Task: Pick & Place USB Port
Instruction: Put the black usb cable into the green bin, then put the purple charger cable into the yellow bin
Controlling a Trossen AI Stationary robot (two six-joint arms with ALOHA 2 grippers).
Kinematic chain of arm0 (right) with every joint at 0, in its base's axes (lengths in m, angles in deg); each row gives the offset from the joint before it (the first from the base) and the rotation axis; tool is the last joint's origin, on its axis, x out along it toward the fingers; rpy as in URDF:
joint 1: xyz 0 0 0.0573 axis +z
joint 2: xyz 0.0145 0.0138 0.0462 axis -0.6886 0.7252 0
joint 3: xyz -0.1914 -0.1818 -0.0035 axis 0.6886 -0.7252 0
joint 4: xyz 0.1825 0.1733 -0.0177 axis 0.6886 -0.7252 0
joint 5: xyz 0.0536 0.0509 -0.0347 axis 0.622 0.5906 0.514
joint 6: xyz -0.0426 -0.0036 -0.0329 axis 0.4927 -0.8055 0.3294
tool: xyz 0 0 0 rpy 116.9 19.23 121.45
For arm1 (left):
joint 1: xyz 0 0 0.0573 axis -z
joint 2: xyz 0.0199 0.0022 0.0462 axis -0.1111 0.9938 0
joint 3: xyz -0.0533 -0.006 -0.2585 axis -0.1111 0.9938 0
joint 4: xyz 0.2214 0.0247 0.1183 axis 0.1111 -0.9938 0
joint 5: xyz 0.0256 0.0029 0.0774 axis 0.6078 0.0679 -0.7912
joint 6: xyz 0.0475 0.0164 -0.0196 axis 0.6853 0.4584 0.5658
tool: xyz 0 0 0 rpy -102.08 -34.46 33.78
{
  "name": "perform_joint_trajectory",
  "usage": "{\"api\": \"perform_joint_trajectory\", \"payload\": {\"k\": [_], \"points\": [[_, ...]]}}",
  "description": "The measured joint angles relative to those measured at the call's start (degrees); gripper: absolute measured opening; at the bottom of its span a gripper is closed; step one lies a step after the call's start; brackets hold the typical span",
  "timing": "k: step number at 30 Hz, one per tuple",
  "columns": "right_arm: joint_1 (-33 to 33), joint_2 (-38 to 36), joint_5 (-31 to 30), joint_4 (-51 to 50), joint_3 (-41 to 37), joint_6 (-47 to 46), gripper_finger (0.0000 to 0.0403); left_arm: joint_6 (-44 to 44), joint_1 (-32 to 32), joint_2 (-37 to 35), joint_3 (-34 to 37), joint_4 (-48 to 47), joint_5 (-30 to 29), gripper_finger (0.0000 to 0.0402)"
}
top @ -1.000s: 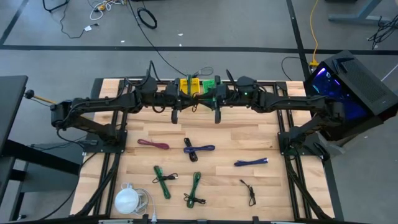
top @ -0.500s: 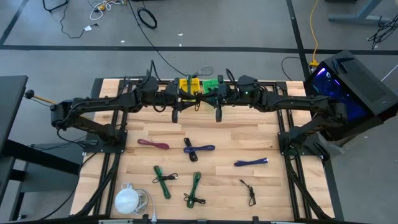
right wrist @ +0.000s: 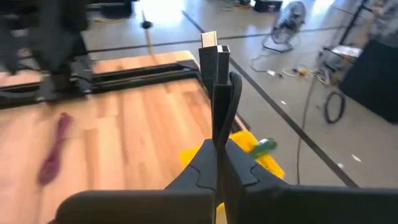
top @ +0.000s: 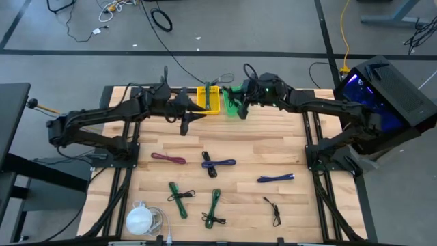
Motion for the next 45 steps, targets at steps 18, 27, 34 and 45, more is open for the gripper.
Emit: {"api": "perform_joint_trajectory", "payload": {"k": [18,27,34,45], "points": [[-13.32,17.97,4.40,4.43,0.01,-6.42,0.0000,-1.24,0.01,-0.33,0.01,-13.22,-6.42,0.0103],[-14.91,20.85,4.42,2.66,0.02,-8.16,0.0000,-1.40,0.01,-0.33,0.01,-13.67,-6.51,0.0103],[-14.90,21.68,4.97,1.42,0.02,-8.44,0.0000,-1.46,0.01,-0.33,0.00,-13.69,-6.51,0.0103],[-14.97,21.76,0.04,-1.82,0.02,-8.58,0.0094,-1.44,0.04,-0.33,0.01,-13.69,-6.51,0.0103]]}}
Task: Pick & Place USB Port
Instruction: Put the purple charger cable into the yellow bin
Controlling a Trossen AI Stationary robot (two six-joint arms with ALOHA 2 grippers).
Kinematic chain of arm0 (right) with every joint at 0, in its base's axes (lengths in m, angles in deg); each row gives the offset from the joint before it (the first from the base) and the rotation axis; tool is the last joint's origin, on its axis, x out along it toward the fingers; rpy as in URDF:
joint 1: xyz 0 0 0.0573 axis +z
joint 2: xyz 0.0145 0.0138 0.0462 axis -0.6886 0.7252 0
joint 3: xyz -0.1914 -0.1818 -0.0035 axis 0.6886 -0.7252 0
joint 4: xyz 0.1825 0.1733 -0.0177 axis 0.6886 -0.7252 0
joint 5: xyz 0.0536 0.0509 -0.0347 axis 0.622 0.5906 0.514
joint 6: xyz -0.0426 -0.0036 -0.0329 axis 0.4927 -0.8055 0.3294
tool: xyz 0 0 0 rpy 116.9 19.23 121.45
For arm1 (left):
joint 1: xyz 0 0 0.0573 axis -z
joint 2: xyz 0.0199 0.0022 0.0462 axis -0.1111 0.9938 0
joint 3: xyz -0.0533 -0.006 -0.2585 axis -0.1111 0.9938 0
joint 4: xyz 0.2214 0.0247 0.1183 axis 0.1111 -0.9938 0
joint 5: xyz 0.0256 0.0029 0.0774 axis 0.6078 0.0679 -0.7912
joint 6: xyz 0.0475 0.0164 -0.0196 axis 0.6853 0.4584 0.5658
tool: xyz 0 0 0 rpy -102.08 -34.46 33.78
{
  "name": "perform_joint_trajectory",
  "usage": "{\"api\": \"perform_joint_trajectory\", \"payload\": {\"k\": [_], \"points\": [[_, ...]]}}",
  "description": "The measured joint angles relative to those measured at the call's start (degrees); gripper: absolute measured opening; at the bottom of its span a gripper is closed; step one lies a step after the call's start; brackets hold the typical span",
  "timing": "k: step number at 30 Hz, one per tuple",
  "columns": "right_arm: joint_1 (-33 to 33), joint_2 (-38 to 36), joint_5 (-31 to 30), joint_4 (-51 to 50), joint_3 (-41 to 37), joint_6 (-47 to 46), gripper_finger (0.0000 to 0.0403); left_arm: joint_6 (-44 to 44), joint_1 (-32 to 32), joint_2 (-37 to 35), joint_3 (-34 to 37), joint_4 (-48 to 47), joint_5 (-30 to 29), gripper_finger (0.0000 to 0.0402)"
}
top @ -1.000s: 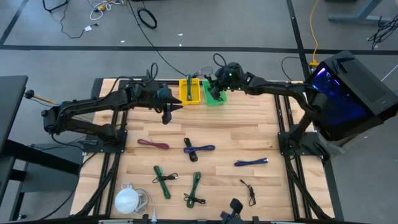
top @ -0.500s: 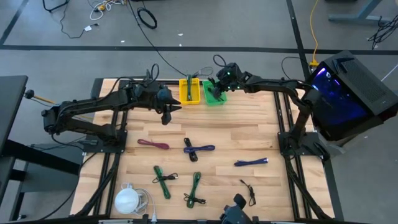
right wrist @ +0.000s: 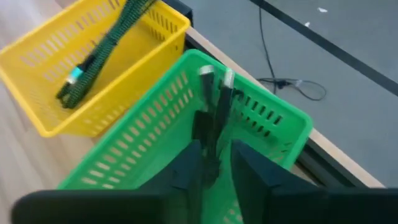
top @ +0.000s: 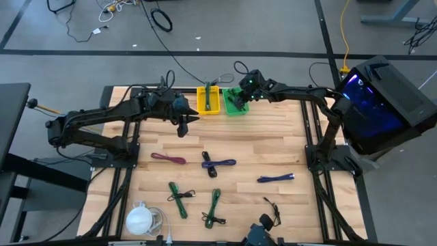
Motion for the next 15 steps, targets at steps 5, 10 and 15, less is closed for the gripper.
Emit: {"api": "perform_joint_trajectory", "payload": {"k": [5,10,15], "points": [[0.00,0.00,0.50,0.52,0.00,0.09,0.0144,0.02,0.00,0.02,0.00,0.00,0.00,0.0103],[1.24,-2.98,10.30,-1.13,0.00,0.56,0.0167,0.00,0.00,0.02,0.00,-0.08,-0.94,0.0103],[7.05,-10.59,11.33,-18.03,0.07,6.24,0.0162,0.08,-0.02,0.02,0.00,-2.75,-2.67,0.0103]]}}
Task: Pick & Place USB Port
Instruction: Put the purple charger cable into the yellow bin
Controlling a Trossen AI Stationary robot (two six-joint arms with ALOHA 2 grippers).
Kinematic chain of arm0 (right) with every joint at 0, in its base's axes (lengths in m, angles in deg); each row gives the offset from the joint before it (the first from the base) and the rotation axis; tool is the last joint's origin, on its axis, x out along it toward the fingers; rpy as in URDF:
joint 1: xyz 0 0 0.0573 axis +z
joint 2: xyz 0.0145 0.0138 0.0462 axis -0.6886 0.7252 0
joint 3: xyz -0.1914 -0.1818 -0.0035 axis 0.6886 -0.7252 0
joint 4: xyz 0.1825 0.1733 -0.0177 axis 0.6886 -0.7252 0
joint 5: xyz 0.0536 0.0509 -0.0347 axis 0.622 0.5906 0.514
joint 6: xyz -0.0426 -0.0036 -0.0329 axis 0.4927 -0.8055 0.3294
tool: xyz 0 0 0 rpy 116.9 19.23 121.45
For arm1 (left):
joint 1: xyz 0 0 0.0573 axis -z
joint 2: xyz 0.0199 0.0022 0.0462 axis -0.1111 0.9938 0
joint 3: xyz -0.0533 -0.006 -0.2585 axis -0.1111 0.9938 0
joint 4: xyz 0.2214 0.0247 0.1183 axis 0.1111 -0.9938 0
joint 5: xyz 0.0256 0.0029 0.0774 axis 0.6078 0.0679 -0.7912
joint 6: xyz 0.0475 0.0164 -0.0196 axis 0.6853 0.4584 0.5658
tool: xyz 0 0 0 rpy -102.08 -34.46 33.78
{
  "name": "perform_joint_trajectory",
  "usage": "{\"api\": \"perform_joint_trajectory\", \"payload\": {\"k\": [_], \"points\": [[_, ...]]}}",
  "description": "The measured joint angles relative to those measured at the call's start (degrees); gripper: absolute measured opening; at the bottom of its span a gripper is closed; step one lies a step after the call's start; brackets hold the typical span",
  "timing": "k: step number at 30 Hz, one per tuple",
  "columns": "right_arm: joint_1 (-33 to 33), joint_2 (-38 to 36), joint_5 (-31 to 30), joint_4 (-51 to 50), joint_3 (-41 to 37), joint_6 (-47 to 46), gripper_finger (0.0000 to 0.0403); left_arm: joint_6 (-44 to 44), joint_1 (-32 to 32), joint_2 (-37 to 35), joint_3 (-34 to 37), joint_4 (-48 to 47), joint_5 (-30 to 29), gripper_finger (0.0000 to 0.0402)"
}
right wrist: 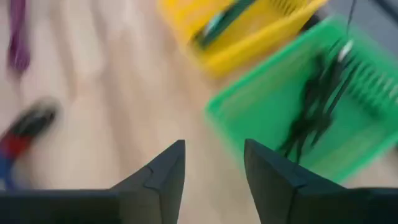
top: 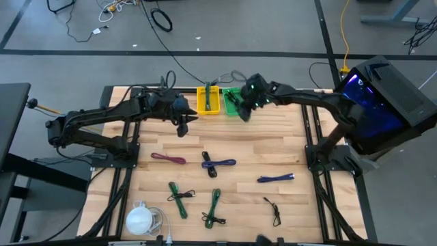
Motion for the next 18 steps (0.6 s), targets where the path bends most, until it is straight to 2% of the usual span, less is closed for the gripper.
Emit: {"api": "perform_joint_trajectory", "payload": {"k": [4,8,15,18], "points": [[6.69,-6.82,-0.86,-14.46,0.00,0.51,0.0149,0.32,0.00,0.00,0.00,-2.36,-0.78,0.0103],[15.85,-11.98,-1.01,-23.56,0.00,-7.48,0.0139,0.34,0.07,0.00,0.00,-3.28,-0.74,0.0103],[33.62,-14.24,-3.95,-29.41,-0.02,-22.92,0.0135,-0.10,0.07,0.00,0.00,-3.54,-0.06,0.0103],[39.71,-14.09,-7.56,-30.53,-0.02,-32.45,0.0135,-0.39,0.07,0.00,0.00,-3.70,0.33,0.0103]]}}
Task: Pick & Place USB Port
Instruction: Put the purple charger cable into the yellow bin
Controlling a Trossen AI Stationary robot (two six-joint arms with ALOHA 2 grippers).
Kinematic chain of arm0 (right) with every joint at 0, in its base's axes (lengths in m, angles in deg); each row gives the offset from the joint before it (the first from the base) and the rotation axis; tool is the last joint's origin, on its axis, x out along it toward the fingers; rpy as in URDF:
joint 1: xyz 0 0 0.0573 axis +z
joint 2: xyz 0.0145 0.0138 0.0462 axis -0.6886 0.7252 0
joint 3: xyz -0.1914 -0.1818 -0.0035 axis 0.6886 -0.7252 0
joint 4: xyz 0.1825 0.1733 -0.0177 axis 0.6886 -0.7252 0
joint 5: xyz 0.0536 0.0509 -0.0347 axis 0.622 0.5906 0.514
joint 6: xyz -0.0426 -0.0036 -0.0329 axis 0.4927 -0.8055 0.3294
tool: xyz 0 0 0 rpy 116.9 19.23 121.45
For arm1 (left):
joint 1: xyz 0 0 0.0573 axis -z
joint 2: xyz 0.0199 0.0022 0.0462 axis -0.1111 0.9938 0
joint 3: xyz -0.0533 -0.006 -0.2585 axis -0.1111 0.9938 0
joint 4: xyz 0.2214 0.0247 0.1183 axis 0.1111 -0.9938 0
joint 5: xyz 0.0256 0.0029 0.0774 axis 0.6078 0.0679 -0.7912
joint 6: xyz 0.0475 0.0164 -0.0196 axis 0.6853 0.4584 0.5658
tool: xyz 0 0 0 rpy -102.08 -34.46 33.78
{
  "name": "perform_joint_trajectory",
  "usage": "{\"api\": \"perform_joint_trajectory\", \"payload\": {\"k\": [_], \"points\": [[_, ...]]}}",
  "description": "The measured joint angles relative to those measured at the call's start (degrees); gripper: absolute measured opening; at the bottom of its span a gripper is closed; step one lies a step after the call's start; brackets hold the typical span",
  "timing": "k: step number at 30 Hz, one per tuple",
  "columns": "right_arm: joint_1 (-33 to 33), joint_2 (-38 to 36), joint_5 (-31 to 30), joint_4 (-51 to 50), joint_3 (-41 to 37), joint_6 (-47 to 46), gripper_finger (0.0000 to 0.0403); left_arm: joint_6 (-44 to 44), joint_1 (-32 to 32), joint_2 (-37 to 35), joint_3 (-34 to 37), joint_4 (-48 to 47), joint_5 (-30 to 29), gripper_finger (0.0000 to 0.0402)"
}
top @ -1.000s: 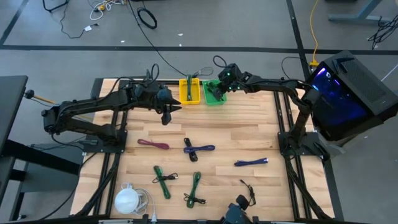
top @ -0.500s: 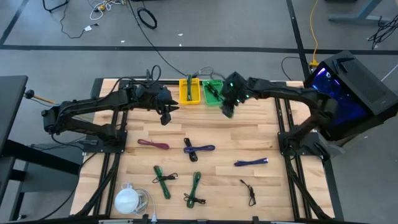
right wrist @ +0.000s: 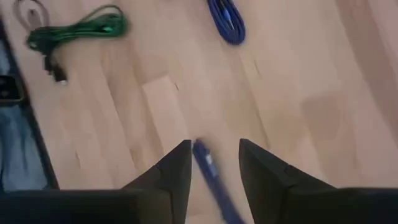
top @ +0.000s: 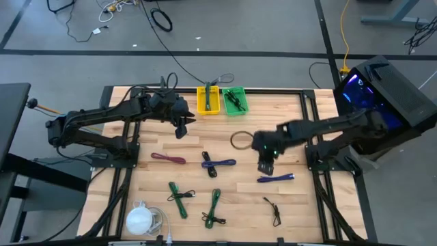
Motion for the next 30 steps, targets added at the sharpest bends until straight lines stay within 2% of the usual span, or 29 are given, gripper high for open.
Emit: {"api": "perform_joint_trajectory", "payload": {"k": [7,14,23,27,30], "points": [[13.15,0.20,-11.09,-7.08,-1.05,-16.72,0.0158,-1.30,0.00,0.00,0.00,-0.25,0.02,0.0103],[20.00,0.22,-11.24,-1.58,-11.84,-27.50,0.0199,-2.74,0.96,0.00,0.00,-0.22,0.02,0.0103],[21.70,0.22,-9.28,15.19,-25.94,-27.65,0.0217,-2.79,1.64,0.02,0.00,-0.17,-0.22,0.0103],[21.70,0.22,-10.29,21.21,-30.93,-27.82,0.0209,-2.80,1.66,0.02,0.00,0.42,-0.22,0.0103],[21.55,-0.07,-11.74,23.27,-32.93,-27.91,0.0187,-2.79,1.66,0.02,0.00,1.33,-0.22,0.0103]]}}
